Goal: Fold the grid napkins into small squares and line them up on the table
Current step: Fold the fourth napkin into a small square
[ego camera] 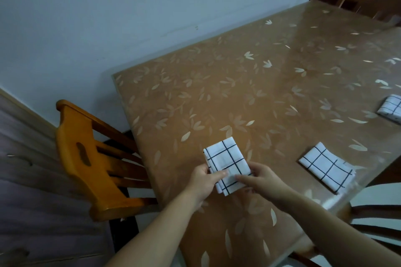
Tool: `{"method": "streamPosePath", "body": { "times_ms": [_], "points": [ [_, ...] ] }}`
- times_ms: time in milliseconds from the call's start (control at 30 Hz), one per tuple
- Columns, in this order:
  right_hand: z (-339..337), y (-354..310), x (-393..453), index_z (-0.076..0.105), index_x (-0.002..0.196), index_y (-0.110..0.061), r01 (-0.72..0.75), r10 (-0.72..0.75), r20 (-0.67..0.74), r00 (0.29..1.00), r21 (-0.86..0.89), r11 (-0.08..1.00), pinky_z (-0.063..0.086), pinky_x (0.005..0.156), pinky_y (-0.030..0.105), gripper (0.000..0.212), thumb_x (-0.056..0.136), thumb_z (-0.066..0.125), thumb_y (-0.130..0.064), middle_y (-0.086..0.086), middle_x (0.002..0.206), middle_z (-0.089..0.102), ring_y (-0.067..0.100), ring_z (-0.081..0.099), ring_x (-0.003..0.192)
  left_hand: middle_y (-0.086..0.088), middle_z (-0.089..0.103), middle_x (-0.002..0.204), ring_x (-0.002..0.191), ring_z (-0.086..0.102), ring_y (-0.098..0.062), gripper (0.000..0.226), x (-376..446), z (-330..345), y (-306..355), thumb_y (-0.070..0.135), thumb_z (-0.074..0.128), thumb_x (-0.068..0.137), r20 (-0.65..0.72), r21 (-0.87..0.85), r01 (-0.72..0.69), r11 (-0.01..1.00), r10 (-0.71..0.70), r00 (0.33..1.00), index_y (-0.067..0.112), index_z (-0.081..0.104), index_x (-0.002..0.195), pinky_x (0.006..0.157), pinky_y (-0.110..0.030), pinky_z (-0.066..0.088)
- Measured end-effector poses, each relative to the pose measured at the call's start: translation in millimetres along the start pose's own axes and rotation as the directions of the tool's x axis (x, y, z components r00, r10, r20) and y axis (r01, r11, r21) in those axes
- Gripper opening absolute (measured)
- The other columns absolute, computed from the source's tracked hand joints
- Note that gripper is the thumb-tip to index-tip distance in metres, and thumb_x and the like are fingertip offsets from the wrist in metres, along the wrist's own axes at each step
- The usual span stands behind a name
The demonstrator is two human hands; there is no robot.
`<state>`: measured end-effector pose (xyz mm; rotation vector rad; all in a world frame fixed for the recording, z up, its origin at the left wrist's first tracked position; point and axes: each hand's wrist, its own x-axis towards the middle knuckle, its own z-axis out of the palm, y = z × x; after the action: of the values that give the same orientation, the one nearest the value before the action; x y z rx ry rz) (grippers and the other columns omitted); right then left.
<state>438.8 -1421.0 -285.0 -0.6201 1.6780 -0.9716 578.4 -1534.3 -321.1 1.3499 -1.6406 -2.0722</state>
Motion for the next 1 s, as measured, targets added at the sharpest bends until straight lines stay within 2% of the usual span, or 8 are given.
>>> {"method": "streamPosePath", "body": {
  "times_ms": [67,167,233,333,500,667,833,1000],
  "points": [
    [16,7,-13,0.065,0.111,-0.012,-0.003,0.003,0.008,1.0,0.0,1.0,0.049,0.058,0.017,0.02,0.092,0.062,-0.013,0.003,0.093,0.075,0.009,0.07,0.073,-0.006,0.074,0.102,0.096,0.07,-0.023,0.013,-16,-7,-4,0.013,0.071,0.085,-0.039,-0.041,-0.012,0.999,0.01,0.999,0.015,0.07,0.099,0.086,-0.041,0.057],
    [35,15,-30,0.066,0.11,-0.011,-0.029,0.029,-0.006,1.0,-0.038,0.999,0.055,0.066,0.03,0.019,0.093,0.059,-0.01,0.005,0.092,0.076,0.017,0.071,0.077,-0.004,0.073,0.097,0.09,0.069,-0.022,0.009,-42,-17,-15,0.016,0.069,0.088,-0.061,-0.066,-0.005,0.998,0.001,0.998,0.016,0.068,0.098,0.068,-0.032,0.057],
    [44,17,-41,0.067,0.107,-0.013,-0.041,0.041,-0.003,0.999,-0.09,0.995,0.057,0.072,0.032,0.016,0.093,0.058,-0.011,0.004,0.089,0.075,0.017,0.071,0.077,-0.005,0.073,0.096,0.092,0.069,-0.023,0.008,-57,-25,-19,0.019,0.068,0.089,-0.11,-0.127,0.003,0.992,-0.017,0.994,0.017,0.068,0.097,0.074,-0.037,0.057],
    [48,12,-58,0.065,0.099,-0.015,-0.027,0.037,0.059,0.998,-0.159,0.987,0.054,0.063,0.023,0.01,0.094,0.057,-0.011,0.003,0.086,0.074,0.014,0.069,0.073,-0.004,0.074,0.096,0.094,0.07,-0.023,0.02,-76,-33,-21,0.034,0.071,0.08,-0.212,-0.135,-0.037,0.99,0.007,0.977,0.021,0.07,0.095,0.087,-0.048,0.056],
    [39,14,-68,0.066,0.102,-0.009,-0.011,0.06,0.155,0.986,-0.301,0.954,0.052,0.069,0.025,0.018,0.094,0.05,-0.012,0.008,0.094,0.071,0.015,0.066,0.078,-0.008,0.069,0.105,0.094,0.068,-0.02,0.018,-99,-31,-23,0.021,0.064,0.091,-0.318,-0.175,-0.076,0.982,0.017,0.948,0.017,0.063,0.109,0.071,-0.031,0.059],
    [10,21,-74,0.069,0.094,-0.011,0.071,0.038,0.29,0.956,-0.355,0.932,0.05,0.064,0.021,0.017,0.091,0.053,-0.01,0.0,0.08,0.067,0.008,0.06,0.069,-0.006,0.071,0.101,0.094,0.066,-0.021,0.014,-114,3,-26,0.022,0.063,0.092,-0.437,-0.211,-0.086,0.974,-0.015,0.899,0.016,0.067,0.104,0.08,-0.035,0.054],
    [-34,38,-80,0.068,0.094,-0.007,0.065,0.031,0.365,0.931,-0.25,0.966,0.05,0.061,0.021,0.014,0.089,0.058,0.002,0.003,0.078,0.07,0.007,0.063,0.062,-0.001,0.074,0.1,0.1,0.066,-0.025,0.015,-129,70,-35,0.035,0.06,0.093,-0.484,-0.44,-0.015,0.898,-0.223,0.846,0.023,0.069,0.097,0.096,-0.049,0.05],
    [-55,56,-80,0.069,0.098,-0.008,0.0,0.104,0.353,0.93,-0.284,0.959,0.055,0.068,0.029,0.013,0.088,0.064,-0.003,0.005,0.086,0.074,0.011,0.068,0.067,-0.005,0.074,0.097,0.087,0.071,-0.022,0.011,-149,122,-53,0.021,0.058,0.095,-0.391,-0.506,0.121,0.854,-0.352,0.85,0.02,0.066,0.102,0.069,-0.031,0.056]
  ]
}}
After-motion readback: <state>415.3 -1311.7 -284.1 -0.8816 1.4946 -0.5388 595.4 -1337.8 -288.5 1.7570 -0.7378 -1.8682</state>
